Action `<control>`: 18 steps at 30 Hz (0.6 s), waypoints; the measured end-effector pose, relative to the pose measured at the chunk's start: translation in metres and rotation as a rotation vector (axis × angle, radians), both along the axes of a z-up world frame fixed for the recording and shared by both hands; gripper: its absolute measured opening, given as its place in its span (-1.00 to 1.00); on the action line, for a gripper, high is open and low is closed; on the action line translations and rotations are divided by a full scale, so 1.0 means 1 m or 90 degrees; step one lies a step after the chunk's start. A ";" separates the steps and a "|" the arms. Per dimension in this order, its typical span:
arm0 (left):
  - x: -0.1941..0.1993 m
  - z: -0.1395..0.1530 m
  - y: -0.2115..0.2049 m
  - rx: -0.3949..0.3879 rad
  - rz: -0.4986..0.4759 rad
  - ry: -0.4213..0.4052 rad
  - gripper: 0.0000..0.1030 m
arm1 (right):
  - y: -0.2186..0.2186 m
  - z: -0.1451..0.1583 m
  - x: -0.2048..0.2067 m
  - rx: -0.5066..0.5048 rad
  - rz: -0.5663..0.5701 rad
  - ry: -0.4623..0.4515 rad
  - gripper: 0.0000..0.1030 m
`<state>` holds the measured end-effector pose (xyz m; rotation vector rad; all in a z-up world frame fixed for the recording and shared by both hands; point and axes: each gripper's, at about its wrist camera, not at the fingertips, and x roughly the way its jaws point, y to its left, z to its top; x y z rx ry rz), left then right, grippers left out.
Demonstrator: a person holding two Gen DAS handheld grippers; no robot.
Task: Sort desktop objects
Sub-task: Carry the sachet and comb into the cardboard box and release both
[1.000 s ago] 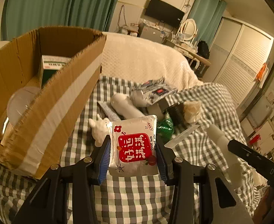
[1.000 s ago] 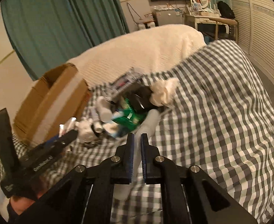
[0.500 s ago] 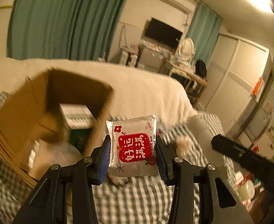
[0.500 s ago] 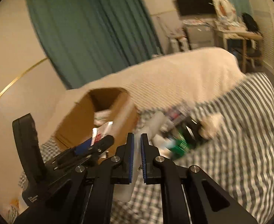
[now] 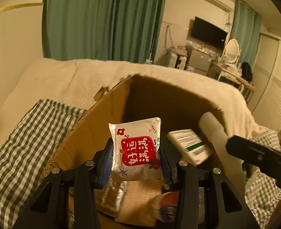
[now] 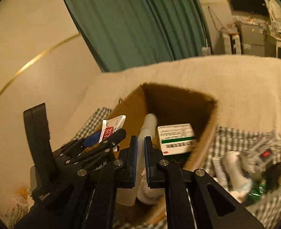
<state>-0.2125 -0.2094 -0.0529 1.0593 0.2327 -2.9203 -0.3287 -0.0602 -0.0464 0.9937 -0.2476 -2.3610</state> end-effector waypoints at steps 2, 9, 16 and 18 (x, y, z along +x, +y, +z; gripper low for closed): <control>-0.001 -0.009 -0.004 0.006 -0.007 -0.012 -0.08 | -0.010 -0.008 -0.011 0.011 -0.003 -0.003 -0.87; 0.003 -0.015 -0.005 -0.010 0.010 -0.032 0.55 | -0.008 -0.010 -0.016 0.009 -0.029 0.009 -0.57; 0.027 0.006 0.005 -0.028 0.018 0.009 0.76 | 0.027 0.010 0.004 0.020 -0.066 0.035 -0.32; 0.033 0.011 0.011 -0.024 0.009 0.018 0.76 | 0.044 0.014 0.019 0.051 -0.089 0.055 -0.32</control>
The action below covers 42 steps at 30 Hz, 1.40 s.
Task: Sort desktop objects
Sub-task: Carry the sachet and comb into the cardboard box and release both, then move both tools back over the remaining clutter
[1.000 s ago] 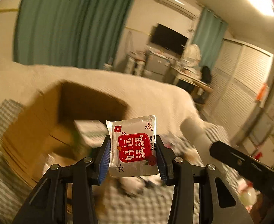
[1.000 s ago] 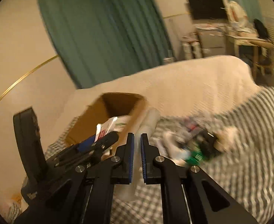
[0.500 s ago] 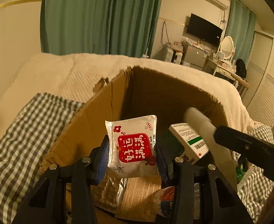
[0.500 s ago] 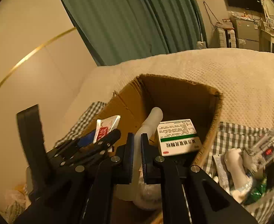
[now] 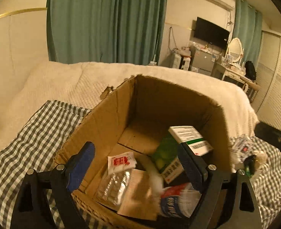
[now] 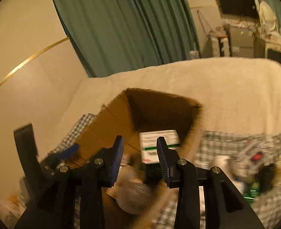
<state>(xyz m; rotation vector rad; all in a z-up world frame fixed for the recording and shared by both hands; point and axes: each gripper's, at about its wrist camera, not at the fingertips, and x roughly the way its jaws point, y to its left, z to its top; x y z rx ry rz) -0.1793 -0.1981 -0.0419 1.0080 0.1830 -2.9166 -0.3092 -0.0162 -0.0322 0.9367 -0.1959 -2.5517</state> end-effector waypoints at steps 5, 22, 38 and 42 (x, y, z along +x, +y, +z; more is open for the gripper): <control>0.015 0.011 0.032 -0.018 -0.051 0.021 0.76 | 0.060 0.002 0.040 0.067 -0.061 0.001 -0.32; 0.078 -0.018 0.167 -0.045 -0.130 -0.057 0.95 | 0.187 -0.040 0.120 0.097 -0.172 -0.011 0.05; 0.068 -0.065 0.229 -0.053 -0.169 -0.093 0.95 | 0.241 -0.067 0.113 0.037 -0.207 -0.024 0.18; 0.055 -0.075 0.243 -0.057 -0.177 -0.089 0.95 | 0.246 -0.073 0.094 0.036 -0.210 -0.041 0.18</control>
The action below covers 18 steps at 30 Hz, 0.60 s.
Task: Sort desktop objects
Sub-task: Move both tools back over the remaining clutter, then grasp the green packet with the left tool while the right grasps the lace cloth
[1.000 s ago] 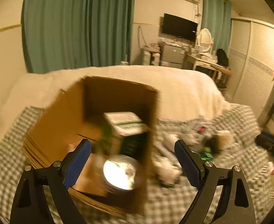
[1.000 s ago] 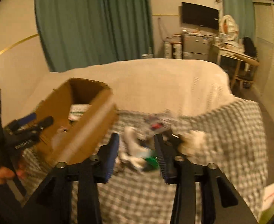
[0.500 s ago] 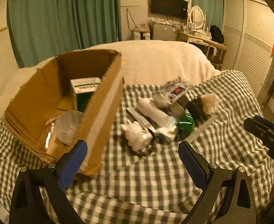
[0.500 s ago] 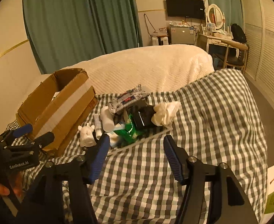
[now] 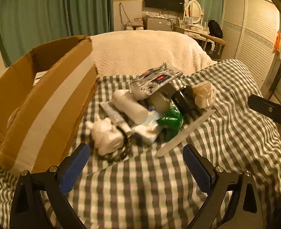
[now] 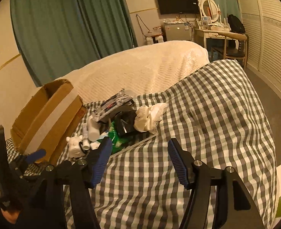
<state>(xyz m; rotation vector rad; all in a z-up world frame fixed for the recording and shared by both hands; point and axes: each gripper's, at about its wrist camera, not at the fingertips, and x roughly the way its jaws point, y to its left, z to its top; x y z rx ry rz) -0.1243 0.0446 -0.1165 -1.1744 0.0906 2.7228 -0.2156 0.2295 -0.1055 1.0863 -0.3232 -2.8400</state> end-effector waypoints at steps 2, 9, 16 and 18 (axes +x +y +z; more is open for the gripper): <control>-0.008 -0.003 0.007 -0.004 -0.004 0.006 0.95 | 0.000 -0.004 -0.012 -0.003 0.003 -0.005 0.18; -0.054 -0.023 0.036 -0.019 -0.014 -0.004 0.95 | -0.004 -0.026 -0.064 0.010 0.025 -0.037 0.18; -0.073 -0.044 0.046 -0.023 -0.028 -0.033 0.83 | 0.001 -0.045 -0.099 0.008 0.024 -0.068 0.17; -0.073 -0.047 0.050 -0.025 -0.038 -0.036 0.79 | 0.002 -0.052 -0.109 0.004 0.023 -0.079 0.17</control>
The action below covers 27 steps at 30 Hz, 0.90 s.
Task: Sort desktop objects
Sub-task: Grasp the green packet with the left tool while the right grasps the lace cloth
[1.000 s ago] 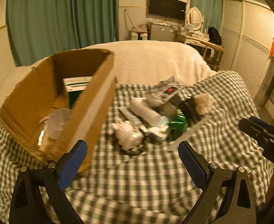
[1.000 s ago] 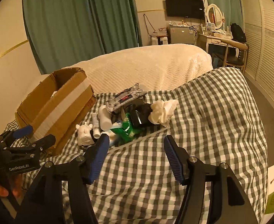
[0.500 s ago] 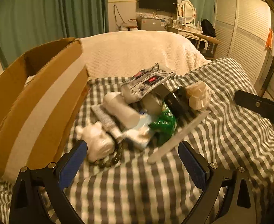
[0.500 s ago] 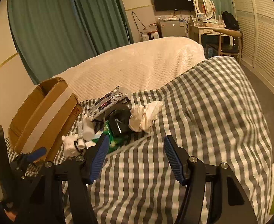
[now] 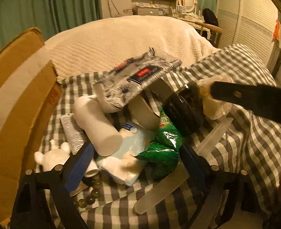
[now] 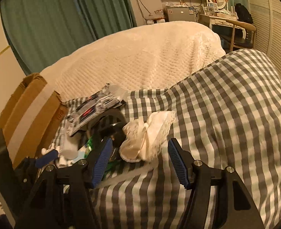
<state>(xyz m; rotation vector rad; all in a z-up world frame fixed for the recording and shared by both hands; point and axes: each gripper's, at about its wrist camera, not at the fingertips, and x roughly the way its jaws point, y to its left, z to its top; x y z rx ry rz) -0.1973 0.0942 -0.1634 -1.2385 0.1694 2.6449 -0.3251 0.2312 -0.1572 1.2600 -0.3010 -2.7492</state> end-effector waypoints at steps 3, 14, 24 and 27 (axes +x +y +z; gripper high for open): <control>-0.001 -0.001 0.002 0.001 -0.011 -0.004 0.70 | 0.002 -0.012 -0.012 -0.005 -0.016 -0.026 -0.15; 0.009 0.001 0.006 0.048 -0.072 -0.027 -0.35 | 0.012 -0.022 0.013 -0.029 -0.053 -0.026 -0.79; 0.038 0.033 -0.030 0.082 -0.029 -0.021 -0.35 | 0.008 -0.001 0.066 -0.055 -0.064 -0.002 -0.79; 0.046 0.046 -0.041 0.088 -0.022 -0.009 -0.35 | 0.005 0.011 0.088 -0.063 -0.063 0.005 -0.79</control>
